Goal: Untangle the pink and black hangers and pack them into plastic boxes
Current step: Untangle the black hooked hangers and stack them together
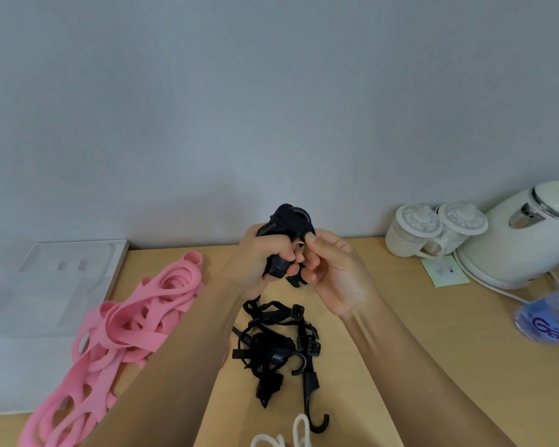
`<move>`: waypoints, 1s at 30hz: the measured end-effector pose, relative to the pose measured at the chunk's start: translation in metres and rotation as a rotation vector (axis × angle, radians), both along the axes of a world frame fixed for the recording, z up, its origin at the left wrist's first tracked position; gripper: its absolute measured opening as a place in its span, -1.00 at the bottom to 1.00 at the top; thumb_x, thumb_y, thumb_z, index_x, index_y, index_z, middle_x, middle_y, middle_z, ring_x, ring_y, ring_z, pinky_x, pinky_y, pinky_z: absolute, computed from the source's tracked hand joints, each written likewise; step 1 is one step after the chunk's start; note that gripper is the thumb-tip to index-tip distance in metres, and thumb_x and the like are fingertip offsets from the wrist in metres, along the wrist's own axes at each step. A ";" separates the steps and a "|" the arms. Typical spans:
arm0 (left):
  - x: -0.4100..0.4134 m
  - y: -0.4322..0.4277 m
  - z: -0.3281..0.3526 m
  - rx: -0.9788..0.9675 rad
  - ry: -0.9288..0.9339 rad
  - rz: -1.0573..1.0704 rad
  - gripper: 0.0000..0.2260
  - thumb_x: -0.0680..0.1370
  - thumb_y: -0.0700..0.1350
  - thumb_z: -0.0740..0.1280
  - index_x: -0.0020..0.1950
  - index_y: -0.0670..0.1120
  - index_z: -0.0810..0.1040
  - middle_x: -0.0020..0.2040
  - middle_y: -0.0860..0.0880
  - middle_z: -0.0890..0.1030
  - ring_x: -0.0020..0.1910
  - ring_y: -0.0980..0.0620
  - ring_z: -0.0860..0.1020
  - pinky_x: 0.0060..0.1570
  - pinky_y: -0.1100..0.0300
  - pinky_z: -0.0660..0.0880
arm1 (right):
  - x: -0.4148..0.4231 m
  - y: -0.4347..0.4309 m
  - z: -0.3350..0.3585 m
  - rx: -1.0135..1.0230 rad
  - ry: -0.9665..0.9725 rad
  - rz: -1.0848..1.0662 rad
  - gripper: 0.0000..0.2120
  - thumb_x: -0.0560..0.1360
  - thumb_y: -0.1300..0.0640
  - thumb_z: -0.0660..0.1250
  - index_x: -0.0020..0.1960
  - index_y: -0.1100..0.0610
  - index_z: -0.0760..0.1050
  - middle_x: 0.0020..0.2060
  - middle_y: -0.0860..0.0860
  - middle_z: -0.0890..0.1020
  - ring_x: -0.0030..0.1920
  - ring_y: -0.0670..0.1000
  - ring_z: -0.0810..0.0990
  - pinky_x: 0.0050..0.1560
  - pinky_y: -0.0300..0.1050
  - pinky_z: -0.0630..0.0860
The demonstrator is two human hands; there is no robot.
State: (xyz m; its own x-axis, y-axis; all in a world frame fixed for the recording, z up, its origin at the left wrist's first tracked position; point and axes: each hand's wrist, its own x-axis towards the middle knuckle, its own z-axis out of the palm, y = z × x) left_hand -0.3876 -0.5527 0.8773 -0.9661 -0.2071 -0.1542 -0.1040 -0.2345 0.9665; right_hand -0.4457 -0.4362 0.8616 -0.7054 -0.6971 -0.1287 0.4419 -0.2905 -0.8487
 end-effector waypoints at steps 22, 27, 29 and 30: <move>-0.002 0.018 0.016 -0.043 -0.063 0.266 -0.93 0.18 -0.24 0.22 -0.46 -0.11 0.34 -0.58 0.06 0.39 -0.61 0.12 0.37 -0.61 0.37 0.23 | 0.016 -0.020 0.014 0.448 0.719 -0.542 -0.80 0.58 0.14 0.20 -0.09 0.11 0.59 -0.19 0.04 0.58 -0.20 -0.23 0.50 -0.16 -0.43 0.40; 0.001 0.012 0.015 -0.125 -0.147 0.269 -0.90 0.16 -0.19 0.24 -0.53 -0.02 0.41 -0.56 0.05 0.39 -0.59 0.11 0.38 -0.49 0.30 0.21 | 0.007 -0.007 0.027 0.747 1.122 -0.177 -0.77 0.60 0.18 0.10 0.16 0.24 0.44 -0.05 0.03 0.42 -0.08 -0.10 0.39 -0.12 -0.30 0.29; 0.002 0.008 0.015 -0.176 -0.202 0.234 -0.92 0.16 -0.17 0.28 -0.37 -0.12 0.47 -0.49 -0.02 0.48 -0.53 0.07 0.45 -0.48 0.29 0.24 | -0.001 -0.002 0.033 0.898 1.303 -0.064 -0.79 0.61 0.16 0.09 0.13 0.25 0.40 -0.01 0.06 0.42 -0.05 0.04 0.44 -0.12 -0.17 0.29; 0.003 0.007 0.015 -0.191 -0.225 0.220 -0.88 0.18 -0.18 0.30 -0.32 -0.14 0.48 -0.47 -0.02 0.50 -0.51 0.07 0.48 -0.48 0.29 0.26 | -0.004 -0.001 0.034 0.978 1.383 -0.036 -0.80 0.61 0.16 0.08 0.11 0.24 0.39 -0.02 0.06 0.41 -0.07 0.07 0.44 -0.14 -0.14 0.28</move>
State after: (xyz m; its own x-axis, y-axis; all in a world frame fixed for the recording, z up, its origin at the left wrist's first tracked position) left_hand -0.3846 -0.5457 0.8922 -0.8417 -0.4514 -0.2962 -0.2860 -0.0925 0.9538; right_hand -0.4496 -0.4374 0.8952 -0.6634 -0.7180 0.2108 -0.7245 0.5460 -0.4207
